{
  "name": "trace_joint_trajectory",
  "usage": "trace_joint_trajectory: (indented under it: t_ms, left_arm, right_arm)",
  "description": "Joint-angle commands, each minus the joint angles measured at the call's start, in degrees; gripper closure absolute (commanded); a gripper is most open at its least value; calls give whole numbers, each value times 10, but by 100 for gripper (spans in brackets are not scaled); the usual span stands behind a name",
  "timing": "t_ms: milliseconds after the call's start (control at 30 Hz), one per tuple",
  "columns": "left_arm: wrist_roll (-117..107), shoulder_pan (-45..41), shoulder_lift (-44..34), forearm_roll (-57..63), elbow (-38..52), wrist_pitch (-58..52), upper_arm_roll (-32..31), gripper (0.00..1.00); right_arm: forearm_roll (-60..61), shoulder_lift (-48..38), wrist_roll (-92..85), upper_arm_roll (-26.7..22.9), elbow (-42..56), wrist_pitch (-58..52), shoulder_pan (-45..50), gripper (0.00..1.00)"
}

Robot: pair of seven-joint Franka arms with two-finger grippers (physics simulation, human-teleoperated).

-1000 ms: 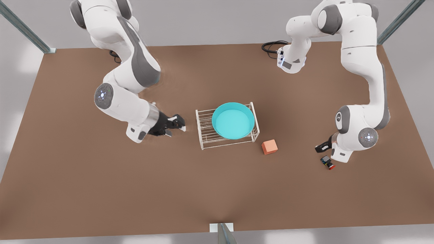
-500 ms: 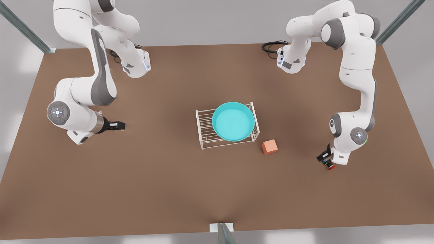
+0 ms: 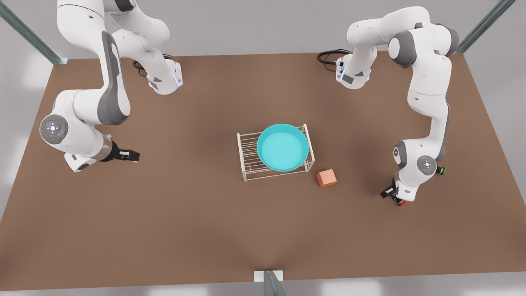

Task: Place the plate on the shelf with right arm and place the red button switch in the plate with left arm

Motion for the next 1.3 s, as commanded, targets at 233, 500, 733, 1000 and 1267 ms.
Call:
trace_joint_trajectory:
  t_ms: [233,500,733,1000,1267]
  left_arm:
    - [23,-2,-18,-5,12,-7,0,84]
    - [-26,-55,-55,-9,89,-124,-12,82]
    - [-268,-181,-148,-10,179,-345,-109,81]
    - [-427,-220,-192,-6,149,-440,-239,81]
    - [-431,-244,-191,-1,124,-454,-238,0]
  right_arm:
    - [0,0,43,0,0,3,1,0]
    - [0,0,43,1,0,1,1,0]
    - [0,0,43,1,0,1,1,0]
    - [0,0,43,1,0,-1,1,0]
    - [0,1,43,1,0,-1,1,0]
